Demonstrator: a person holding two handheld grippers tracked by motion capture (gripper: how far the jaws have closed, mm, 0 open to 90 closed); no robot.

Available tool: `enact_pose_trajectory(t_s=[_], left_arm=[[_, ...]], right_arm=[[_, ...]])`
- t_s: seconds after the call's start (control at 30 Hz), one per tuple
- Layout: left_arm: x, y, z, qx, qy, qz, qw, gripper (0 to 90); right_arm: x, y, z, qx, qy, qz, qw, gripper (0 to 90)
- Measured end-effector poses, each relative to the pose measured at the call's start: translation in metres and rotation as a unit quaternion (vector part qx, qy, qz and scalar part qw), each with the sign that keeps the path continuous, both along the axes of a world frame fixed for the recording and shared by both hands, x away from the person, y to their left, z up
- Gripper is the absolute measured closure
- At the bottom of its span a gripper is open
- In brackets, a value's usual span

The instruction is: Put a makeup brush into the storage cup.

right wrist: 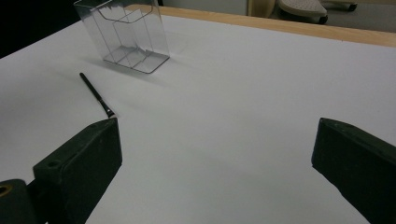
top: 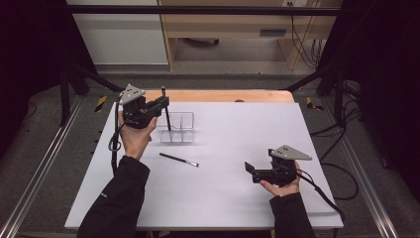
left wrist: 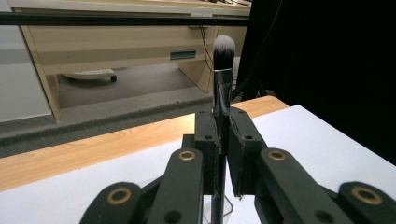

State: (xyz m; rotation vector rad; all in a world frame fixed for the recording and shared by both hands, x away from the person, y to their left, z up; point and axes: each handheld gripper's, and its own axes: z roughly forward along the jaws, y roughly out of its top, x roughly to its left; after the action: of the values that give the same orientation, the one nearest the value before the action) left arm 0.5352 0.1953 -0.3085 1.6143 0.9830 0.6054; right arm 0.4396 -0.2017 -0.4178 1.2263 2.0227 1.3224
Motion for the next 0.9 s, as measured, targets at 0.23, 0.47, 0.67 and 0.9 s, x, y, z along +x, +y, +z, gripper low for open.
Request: enact_pose_trajectory(t_s=[0.23,0.47,0.67,0.9], left_arm=[[0.008,-0.001,0.0,0.003,0.001,0.005,1.0,82.6],[0.017,-0.004,-0.001,0.003,0.003,0.01,0.9999,82.6],[0.025,-0.003,-0.002,0.002,0.004,0.016,0.9999,82.6],[0.034,-0.007,-0.002,0.002,0.002,0.018,0.9998,82.7]], right_arm=[[0.001,0.001,-0.001,-0.002,0.003,0.0,1.0,2.4],[0.001,0.0,0.0,0.001,0.003,-0.003,1.0,2.5],[0.002,0.0,-0.001,-0.001,0.003,-0.002,1.0,2.6],[0.002,0.001,-0.001,0.0,0.004,-0.002,1.0,2.6]])
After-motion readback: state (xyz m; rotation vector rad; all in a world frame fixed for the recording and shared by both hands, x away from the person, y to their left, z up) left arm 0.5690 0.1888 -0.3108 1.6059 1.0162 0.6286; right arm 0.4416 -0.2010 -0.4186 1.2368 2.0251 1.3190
